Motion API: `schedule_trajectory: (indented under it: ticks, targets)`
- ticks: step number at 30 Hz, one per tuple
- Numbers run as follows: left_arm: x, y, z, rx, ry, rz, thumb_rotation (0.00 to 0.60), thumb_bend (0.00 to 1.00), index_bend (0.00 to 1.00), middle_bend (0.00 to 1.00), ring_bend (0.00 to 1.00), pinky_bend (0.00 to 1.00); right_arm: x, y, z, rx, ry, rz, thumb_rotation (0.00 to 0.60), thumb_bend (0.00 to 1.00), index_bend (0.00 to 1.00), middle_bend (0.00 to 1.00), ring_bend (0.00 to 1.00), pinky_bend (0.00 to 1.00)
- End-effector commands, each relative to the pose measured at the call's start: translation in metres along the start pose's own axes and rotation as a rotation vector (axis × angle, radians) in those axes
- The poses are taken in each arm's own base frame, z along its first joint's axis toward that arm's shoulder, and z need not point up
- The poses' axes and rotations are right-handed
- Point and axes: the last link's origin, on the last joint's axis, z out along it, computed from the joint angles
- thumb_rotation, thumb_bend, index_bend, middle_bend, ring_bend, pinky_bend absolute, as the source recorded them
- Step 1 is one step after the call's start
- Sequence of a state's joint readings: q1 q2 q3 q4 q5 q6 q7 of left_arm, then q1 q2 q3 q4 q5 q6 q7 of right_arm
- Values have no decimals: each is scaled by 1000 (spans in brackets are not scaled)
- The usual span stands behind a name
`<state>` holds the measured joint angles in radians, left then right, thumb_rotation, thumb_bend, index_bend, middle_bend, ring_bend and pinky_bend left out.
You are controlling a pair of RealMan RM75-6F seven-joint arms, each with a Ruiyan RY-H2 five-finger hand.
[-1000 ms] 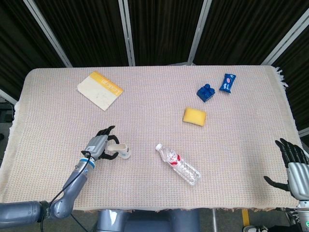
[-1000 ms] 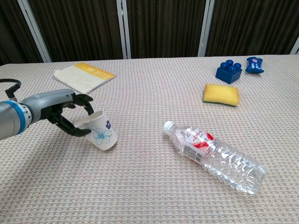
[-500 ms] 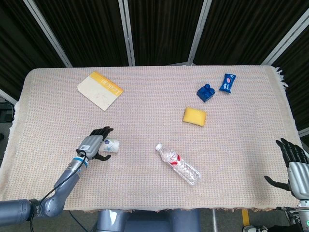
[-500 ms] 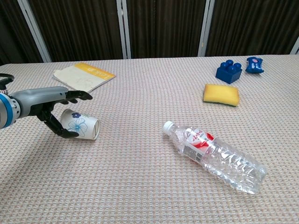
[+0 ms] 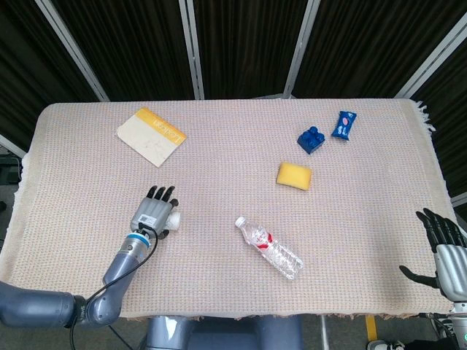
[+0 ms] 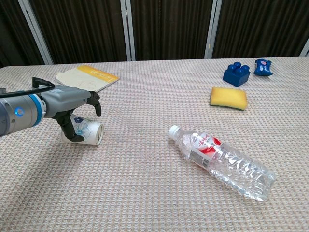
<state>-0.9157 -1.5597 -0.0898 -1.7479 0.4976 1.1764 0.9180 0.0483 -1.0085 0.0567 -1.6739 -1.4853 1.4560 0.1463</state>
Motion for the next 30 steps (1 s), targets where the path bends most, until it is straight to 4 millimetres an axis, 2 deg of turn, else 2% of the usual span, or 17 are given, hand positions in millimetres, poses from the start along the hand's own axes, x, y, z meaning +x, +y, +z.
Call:
schedule_trajectory:
  ticks: [1, 7, 14, 21, 25, 30]
  targets:
    - [-8, 8, 5, 18, 3, 56, 600, 201, 240, 0, 0, 0, 1, 0, 0, 2, 1, 1, 600, 44, 0, 0, 0, 0]
    - [-23, 14, 9, 27, -7, 109, 600, 200, 260, 0, 0, 0, 1, 0, -1, 4, 4, 2, 600, 44, 0, 0, 0, 0]
    - [-24, 14, 11, 37, 43, 116, 600, 218, 478, 0, 0, 0, 2, 1, 0, 1, 12, 3, 600, 44, 0, 0, 0, 0]
    - [-14, 14, 5, 18, 82, 13, 600, 250, 484, 0, 0, 0, 1, 0, 0, 2, 10, -1, 600, 44, 0, 0, 0, 0]
    - [-10, 16, 2, -4, 97, -99, 600, 249, 475, 0, 0, 0, 1, 0, 0, 3, 8, -2, 600, 44, 0, 0, 0, 0]
    - [-9, 22, -4, -49, 122, -457, 600, 251, 452, 0, 0, 0, 1, 0, -1, -3, 12, 2, 600, 44, 0, 0, 0, 0]
